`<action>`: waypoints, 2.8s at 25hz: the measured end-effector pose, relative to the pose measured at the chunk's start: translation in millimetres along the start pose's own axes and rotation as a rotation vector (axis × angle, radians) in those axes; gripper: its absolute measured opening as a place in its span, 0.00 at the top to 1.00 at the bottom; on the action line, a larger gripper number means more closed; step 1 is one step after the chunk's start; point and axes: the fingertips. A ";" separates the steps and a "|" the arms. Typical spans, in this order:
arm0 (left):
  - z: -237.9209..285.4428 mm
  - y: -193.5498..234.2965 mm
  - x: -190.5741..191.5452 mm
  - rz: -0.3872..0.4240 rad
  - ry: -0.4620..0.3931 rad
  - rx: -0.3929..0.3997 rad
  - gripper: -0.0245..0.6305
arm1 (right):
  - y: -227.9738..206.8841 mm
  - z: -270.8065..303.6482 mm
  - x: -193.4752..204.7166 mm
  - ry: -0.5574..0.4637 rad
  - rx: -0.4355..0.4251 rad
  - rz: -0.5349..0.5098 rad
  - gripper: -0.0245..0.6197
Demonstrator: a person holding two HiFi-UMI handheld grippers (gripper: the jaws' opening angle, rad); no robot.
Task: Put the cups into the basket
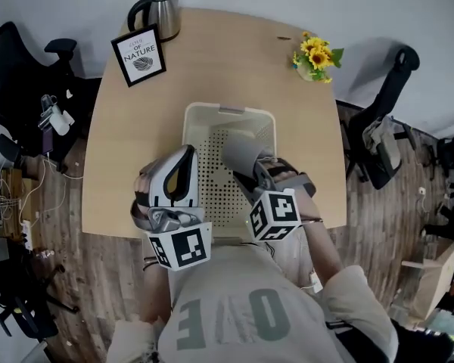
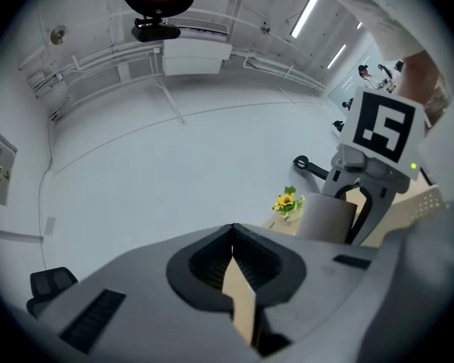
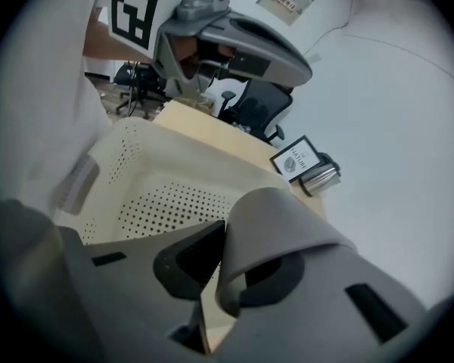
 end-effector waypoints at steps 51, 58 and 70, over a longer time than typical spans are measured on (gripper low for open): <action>-11.8 20.1 12.4 -0.084 0.014 -0.098 0.95 | -33.8 -24.7 -18.0 -0.013 0.006 0.167 0.89; 2.5 26.8 -45.4 -0.014 -0.073 -0.083 0.95 | -92.9 -103.1 0.6 -0.261 0.402 0.580 0.96; -3.8 -42.6 -83.8 0.070 -0.171 0.094 0.95 | -60.5 -104.6 20.1 -0.462 0.462 0.853 0.96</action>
Point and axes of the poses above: the fingertips, and each gripper's own axes: z forward along the fingers, y to its left, x out of its underside, and after that the axes turned 11 degrees about y, right-handed
